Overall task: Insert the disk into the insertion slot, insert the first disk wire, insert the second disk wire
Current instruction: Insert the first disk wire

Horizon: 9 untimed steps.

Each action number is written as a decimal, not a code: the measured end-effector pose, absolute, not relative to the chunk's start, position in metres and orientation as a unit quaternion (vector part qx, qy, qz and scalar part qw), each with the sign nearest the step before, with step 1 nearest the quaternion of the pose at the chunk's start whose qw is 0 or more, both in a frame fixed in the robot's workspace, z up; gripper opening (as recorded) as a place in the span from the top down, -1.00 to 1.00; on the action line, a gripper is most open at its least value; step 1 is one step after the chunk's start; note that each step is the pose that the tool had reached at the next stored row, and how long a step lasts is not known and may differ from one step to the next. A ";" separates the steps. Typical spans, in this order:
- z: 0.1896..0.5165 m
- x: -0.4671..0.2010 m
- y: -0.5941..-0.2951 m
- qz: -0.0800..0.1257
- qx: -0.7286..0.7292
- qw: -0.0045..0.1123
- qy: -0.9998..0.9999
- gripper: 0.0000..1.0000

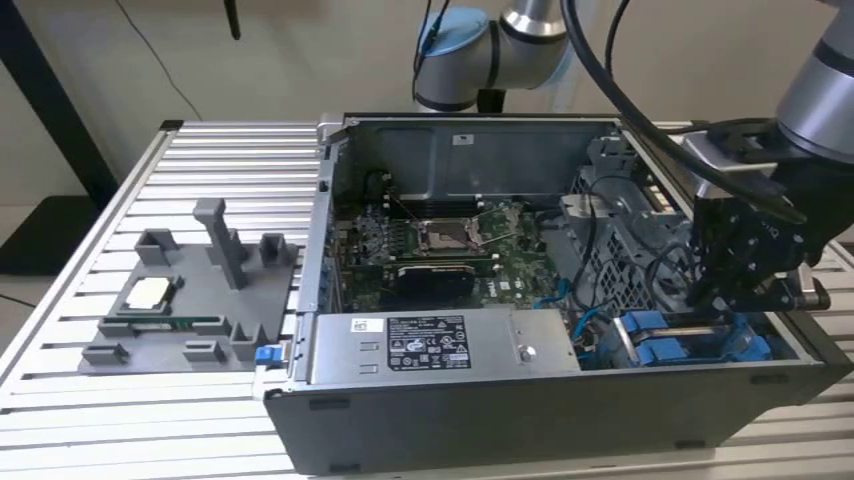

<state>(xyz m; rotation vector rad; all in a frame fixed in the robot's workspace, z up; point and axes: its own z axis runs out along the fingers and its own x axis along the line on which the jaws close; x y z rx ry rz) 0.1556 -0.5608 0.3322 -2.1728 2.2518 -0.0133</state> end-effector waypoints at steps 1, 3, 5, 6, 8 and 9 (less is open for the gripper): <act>0.332 0.156 -0.561 -0.004 -0.694 0.007 0.720 0.59; 0.337 0.156 -0.561 -0.003 -0.694 0.007 0.720 0.47; 0.346 0.156 -0.561 -0.004 -0.694 0.007 0.720 0.47; 0.350 0.156 -0.561 -0.003 -0.694 0.007 0.720 0.47; 0.358 0.156 -0.561 -0.003 -0.694 0.007 0.720 0.47; 0.360 0.156 -0.561 -0.003 -0.694 0.008 0.720 0.47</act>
